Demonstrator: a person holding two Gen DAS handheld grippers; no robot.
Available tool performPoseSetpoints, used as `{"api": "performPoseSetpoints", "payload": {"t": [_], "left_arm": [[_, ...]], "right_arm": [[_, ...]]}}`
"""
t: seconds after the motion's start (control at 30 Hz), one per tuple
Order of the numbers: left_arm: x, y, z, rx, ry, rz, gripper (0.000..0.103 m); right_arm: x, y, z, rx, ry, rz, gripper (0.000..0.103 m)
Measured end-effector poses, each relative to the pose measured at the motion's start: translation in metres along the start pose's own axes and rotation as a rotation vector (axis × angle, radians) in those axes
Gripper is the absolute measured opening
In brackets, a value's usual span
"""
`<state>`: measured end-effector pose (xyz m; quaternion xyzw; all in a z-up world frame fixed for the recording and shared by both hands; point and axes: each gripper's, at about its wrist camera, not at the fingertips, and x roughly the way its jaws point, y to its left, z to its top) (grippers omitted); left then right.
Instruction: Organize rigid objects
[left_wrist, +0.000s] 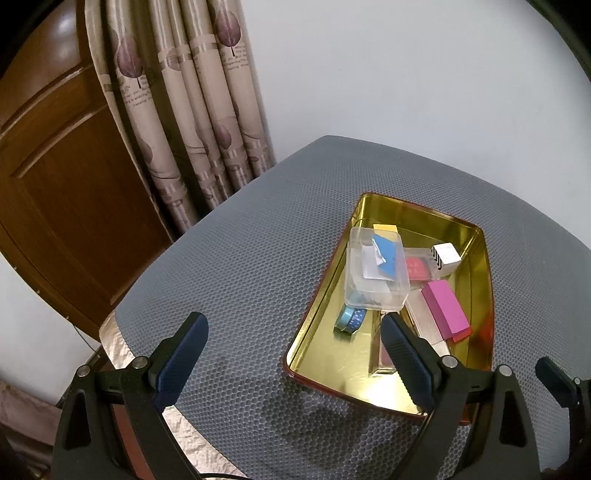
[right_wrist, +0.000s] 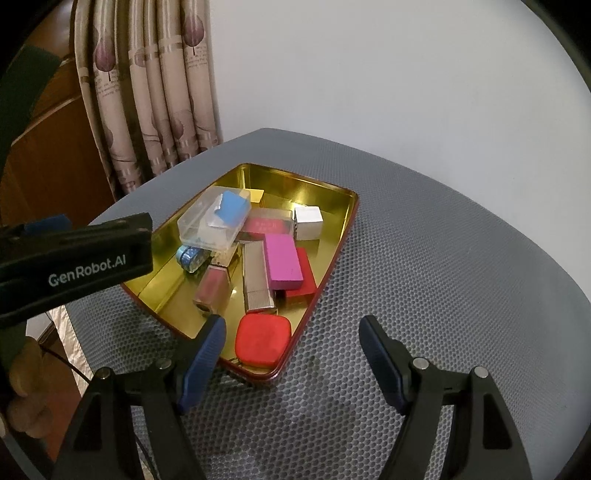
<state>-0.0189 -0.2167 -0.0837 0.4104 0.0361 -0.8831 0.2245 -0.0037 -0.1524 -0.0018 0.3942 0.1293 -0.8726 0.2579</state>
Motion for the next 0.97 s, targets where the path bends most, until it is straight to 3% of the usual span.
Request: {"api": "performPoseSetpoints", "payload": {"t": [0.97], "left_arm": [[-0.0033,-0.0006,0.0033,-0.013,-0.028,-0.016,0.093]], "right_arm": [[-0.0004,0.0028,0.0015,-0.012,-0.008,0.007,0.077]]}}
